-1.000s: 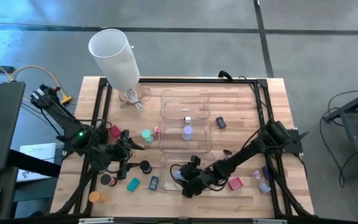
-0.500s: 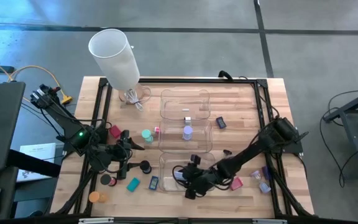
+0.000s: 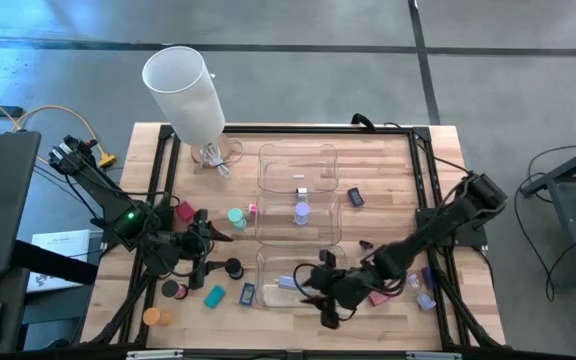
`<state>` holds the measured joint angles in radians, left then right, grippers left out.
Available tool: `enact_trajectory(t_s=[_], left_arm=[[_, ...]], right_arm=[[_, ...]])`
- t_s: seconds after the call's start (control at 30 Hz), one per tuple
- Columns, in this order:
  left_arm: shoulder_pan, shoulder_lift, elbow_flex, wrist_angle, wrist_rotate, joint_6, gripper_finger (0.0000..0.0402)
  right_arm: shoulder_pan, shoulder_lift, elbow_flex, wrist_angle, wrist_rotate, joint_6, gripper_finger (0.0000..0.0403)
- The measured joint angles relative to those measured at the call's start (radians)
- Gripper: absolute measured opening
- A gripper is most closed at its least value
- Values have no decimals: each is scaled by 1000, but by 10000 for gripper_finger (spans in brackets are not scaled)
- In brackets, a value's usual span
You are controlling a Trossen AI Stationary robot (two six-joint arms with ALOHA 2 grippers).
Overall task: Pick & Place Office items
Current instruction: Put the purple hourglass into the middle transparent bin
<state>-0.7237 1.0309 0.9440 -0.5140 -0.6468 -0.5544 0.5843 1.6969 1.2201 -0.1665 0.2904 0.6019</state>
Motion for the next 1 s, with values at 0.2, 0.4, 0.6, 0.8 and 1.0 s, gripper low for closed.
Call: enact_trajectory(t_s=[0.2, 0.4, 0.6, 0.8, 1.0], left_arm=[[28, 0, 0, -1, -3, -10, 271], [39, 0, 0, -9, -1, 13, 271], [38, 0, 0, -18, 3, 16, 271], [60, 0, 0, -18, -6, 46, 271], [94, 0, 0, -17, -6, 52, 271]], right_arm=[[4, -86, -2, -130, -349, 250, 167], [34, -142, -2, -174, -508, 540, 157], [103, -169, -2, -502, -496, 973, 139], [163, -170, -2, -833, -474, 1149, 124], [198, -170, -2, -1011, -371, 1157, 122]])
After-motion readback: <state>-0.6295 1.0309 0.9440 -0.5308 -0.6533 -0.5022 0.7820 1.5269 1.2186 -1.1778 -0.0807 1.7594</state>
